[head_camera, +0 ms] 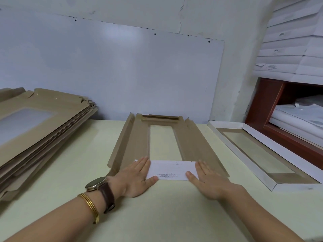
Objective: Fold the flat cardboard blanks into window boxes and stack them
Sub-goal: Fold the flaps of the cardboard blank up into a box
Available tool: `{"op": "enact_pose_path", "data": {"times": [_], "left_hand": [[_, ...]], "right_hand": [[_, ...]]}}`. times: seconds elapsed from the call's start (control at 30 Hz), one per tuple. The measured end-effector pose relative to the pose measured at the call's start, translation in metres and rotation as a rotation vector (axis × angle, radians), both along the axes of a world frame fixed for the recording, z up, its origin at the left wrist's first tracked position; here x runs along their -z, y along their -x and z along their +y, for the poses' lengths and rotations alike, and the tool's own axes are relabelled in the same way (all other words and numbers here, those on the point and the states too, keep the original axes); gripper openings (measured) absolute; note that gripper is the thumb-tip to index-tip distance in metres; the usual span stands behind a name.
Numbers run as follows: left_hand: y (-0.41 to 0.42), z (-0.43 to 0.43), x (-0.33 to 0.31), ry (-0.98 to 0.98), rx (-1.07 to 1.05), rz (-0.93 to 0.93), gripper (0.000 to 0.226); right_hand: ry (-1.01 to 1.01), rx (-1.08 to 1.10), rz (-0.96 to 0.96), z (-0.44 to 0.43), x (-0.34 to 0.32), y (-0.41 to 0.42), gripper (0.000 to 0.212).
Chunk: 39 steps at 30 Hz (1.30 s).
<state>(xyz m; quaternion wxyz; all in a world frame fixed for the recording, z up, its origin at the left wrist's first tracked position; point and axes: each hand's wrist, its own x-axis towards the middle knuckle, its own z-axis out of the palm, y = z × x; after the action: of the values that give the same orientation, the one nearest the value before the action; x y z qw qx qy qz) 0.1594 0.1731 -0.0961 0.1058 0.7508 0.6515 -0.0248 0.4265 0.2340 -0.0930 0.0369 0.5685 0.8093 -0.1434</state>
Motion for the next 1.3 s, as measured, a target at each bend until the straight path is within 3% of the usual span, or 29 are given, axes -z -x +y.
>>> {"op": "enact_pose_path", "data": {"times": [0.13,0.23,0.47,0.6,0.73,0.87,1.0,1.17,1.3], "left_hand": [[0.000,0.000,0.001,-0.053,-0.031,-0.081,0.075],[0.003,0.000,-0.003,-0.125,-0.105,-0.266,0.058],[0.010,0.007,-0.019,-0.344,-0.357,-0.596,0.032],[0.011,0.009,-0.027,-0.324,-0.527,-0.962,0.036],[0.006,0.007,-0.031,-0.364,-0.562,-1.004,0.045],[0.002,0.003,-0.026,-0.340,-0.568,-1.087,0.036],[0.000,-0.002,-0.018,-0.326,-0.510,-1.027,0.037],[-0.002,-0.009,-0.011,-0.433,-0.359,-0.686,0.034],[-0.004,-0.014,-0.003,-0.474,-0.217,-0.497,0.035]], "right_hand": [[0.007,0.047,0.244,0.003,-0.006,0.001,0.070],[-0.055,0.104,0.405,0.004,-0.013,-0.001,0.033],[-0.144,0.231,0.660,0.000,-0.018,0.004,0.043],[-0.144,0.326,0.836,0.000,-0.020,0.006,0.045],[-0.170,0.345,0.874,-0.001,-0.018,0.003,0.043],[-0.147,0.332,0.902,-0.002,-0.012,-0.002,0.036],[-0.140,0.292,0.846,-0.005,-0.006,-0.004,0.026],[-0.271,0.168,0.704,-0.015,-0.001,0.000,0.022],[-0.404,0.058,0.476,-0.019,0.003,0.001,0.024]]}}
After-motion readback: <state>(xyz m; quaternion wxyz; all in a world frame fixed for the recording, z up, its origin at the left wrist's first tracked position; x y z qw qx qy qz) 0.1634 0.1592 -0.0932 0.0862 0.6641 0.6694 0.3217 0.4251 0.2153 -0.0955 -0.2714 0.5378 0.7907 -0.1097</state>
